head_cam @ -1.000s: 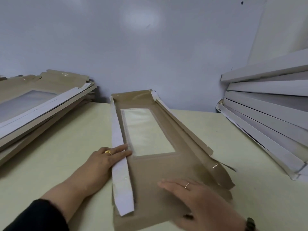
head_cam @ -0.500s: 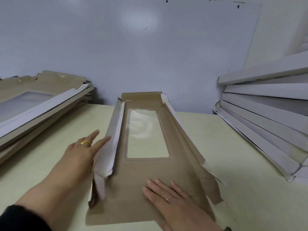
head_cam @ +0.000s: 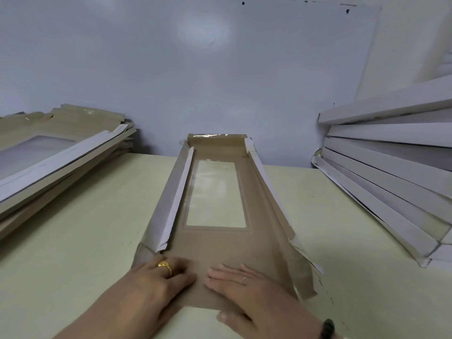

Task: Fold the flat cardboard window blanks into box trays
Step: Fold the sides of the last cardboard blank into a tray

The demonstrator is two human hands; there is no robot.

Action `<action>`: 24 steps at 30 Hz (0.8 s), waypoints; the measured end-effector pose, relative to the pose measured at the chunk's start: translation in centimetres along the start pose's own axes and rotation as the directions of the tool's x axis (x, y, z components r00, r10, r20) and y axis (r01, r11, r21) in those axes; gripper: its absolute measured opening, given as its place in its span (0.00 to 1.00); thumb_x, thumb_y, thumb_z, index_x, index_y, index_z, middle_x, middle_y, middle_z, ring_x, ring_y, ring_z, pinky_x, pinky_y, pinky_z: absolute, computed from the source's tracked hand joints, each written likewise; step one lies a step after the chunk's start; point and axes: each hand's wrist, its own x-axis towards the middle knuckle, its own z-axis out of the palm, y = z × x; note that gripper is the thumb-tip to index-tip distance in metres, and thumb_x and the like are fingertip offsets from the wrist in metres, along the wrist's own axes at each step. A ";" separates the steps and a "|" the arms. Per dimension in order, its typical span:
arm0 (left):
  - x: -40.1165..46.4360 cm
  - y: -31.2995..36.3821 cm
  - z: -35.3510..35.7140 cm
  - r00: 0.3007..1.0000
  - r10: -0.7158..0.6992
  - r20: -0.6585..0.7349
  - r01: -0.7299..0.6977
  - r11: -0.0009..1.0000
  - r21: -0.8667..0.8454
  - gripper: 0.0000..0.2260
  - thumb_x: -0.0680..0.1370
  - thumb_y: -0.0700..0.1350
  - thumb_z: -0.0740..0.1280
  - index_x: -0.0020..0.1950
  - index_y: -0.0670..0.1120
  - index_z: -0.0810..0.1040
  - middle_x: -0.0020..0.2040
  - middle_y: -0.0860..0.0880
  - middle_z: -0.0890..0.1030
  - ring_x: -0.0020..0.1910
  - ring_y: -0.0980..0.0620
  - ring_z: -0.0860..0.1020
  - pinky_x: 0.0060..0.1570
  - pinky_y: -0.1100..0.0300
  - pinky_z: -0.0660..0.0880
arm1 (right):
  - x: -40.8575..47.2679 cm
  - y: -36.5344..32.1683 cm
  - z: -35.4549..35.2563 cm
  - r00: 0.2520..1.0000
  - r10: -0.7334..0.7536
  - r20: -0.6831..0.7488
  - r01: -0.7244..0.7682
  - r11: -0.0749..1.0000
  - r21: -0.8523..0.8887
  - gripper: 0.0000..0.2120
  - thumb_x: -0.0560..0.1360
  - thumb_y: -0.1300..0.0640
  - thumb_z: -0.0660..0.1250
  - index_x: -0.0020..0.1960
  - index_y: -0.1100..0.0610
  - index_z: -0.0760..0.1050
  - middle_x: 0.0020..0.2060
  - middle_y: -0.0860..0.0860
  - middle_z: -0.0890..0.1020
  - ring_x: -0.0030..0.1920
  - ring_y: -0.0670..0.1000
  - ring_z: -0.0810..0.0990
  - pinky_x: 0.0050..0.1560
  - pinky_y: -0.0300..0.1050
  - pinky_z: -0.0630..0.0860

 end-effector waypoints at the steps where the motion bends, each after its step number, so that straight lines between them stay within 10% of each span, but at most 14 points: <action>1: -0.1 -0.3 -0.1 0.999 -0.021 -0.034 0.021 1.000 0.000 0.20 0.76 0.54 0.51 0.39 0.59 0.83 0.39 0.60 0.81 0.34 0.63 0.79 0.30 0.73 0.72 | -0.3 0.3 -0.3 1.000 -0.007 0.015 0.006 0.995 0.098 0.22 0.78 0.48 0.59 0.72 0.45 0.61 0.72 0.36 0.59 0.70 0.31 0.50 0.70 0.28 0.42; 9: -0.7 -0.9 -1.3 0.960 -0.201 -0.196 0.202 0.979 -0.014 0.32 0.80 0.62 0.41 0.31 0.58 0.80 0.26 0.61 0.75 0.26 0.65 0.72 0.22 0.72 0.67 | -2.4 2.7 -1.7 0.957 0.221 -0.190 -0.150 0.932 0.329 0.12 0.72 0.42 0.66 0.52 0.43 0.80 0.46 0.34 0.81 0.50 0.27 0.73 0.53 0.23 0.65; 14: -0.5 0.0 -1.9 0.942 -0.309 -0.130 0.310 0.951 -0.017 0.07 0.68 0.54 0.64 0.40 0.58 0.80 0.25 0.60 0.76 0.23 0.58 0.76 0.17 0.66 0.67 | -2.3 2.7 -1.3 0.873 0.322 -0.367 -0.243 0.939 0.244 0.29 0.71 0.33 0.51 0.32 0.58 0.68 0.28 0.51 0.68 0.36 0.44 0.68 0.38 0.32 0.65; 24: 0.6 0.3 -2.1 0.921 -0.388 -0.050 0.390 0.917 0.083 0.10 0.65 0.47 0.77 0.42 0.56 0.80 0.26 0.56 0.75 0.20 0.56 0.74 0.16 0.64 0.66 | -0.8 3.2 -0.3 0.812 0.428 -0.396 -0.428 0.899 0.093 0.19 0.76 0.40 0.55 0.33 0.50 0.60 0.29 0.47 0.67 0.37 0.49 0.69 0.39 0.43 0.63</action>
